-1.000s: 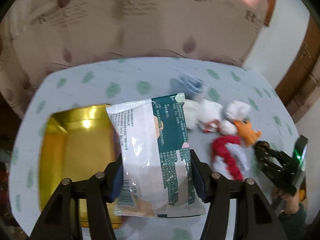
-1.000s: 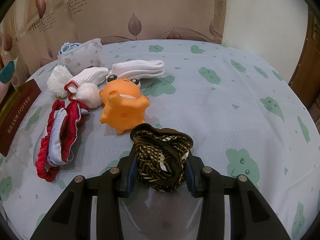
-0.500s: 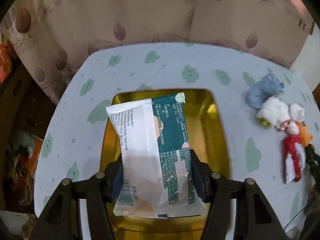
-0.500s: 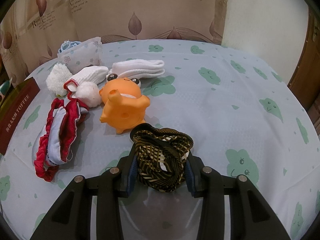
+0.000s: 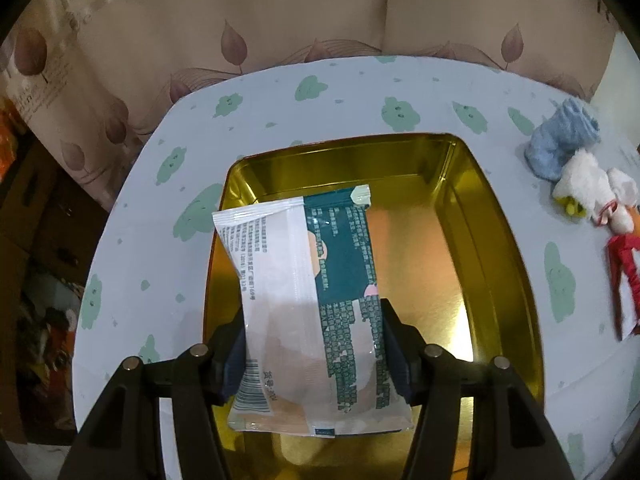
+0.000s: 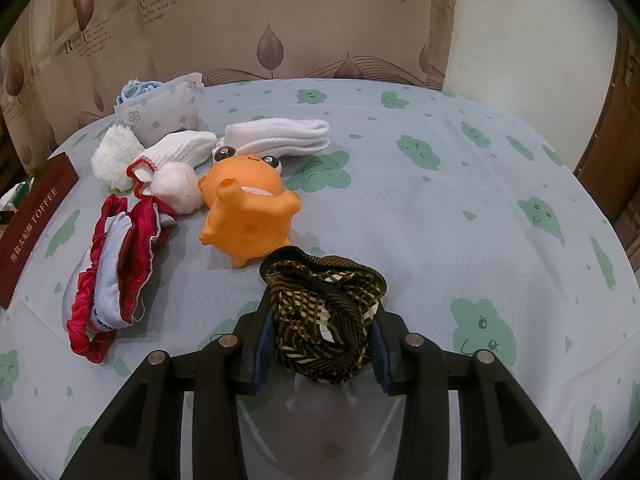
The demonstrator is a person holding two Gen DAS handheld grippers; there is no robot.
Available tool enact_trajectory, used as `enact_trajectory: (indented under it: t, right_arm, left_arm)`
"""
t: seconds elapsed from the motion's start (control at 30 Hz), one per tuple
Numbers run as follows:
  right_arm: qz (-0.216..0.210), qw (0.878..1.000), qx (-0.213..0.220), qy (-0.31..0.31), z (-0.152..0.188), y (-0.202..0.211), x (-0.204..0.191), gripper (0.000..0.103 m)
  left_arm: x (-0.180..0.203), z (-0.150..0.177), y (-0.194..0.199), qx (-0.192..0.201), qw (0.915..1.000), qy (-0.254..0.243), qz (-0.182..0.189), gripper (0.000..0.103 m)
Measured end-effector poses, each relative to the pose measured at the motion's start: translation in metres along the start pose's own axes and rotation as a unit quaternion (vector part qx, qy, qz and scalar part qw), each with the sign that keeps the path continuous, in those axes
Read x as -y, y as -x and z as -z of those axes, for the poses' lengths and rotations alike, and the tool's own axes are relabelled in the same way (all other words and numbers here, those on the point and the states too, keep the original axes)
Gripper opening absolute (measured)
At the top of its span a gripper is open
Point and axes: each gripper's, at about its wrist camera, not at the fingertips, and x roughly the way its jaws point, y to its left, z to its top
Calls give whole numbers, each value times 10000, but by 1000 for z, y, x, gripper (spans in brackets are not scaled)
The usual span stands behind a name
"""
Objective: Organize soft objects
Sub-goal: 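Carry the white-and-green snack bag into the tin box and open the left gripper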
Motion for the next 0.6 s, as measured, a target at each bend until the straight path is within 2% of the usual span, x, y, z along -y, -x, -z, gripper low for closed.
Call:
enact_trajectory:
  t: [0.23, 0.43, 0.6]
  right_arm:
    - [15, 10000, -1, 6, 0, 0, -1, 39]
    - [33, 10000, -4, 11, 0, 0, -1, 39]
    - [54, 10000, -6, 20, 0, 0, -3, 39]
  left_arm:
    - [5, 2, -7, -91, 9995, -253, -172, 62]
    - [4, 1, -8, -168, 9996, -213, -10, 64]
    - [4, 2, -6, -108, 9997, -197, -35, 64]
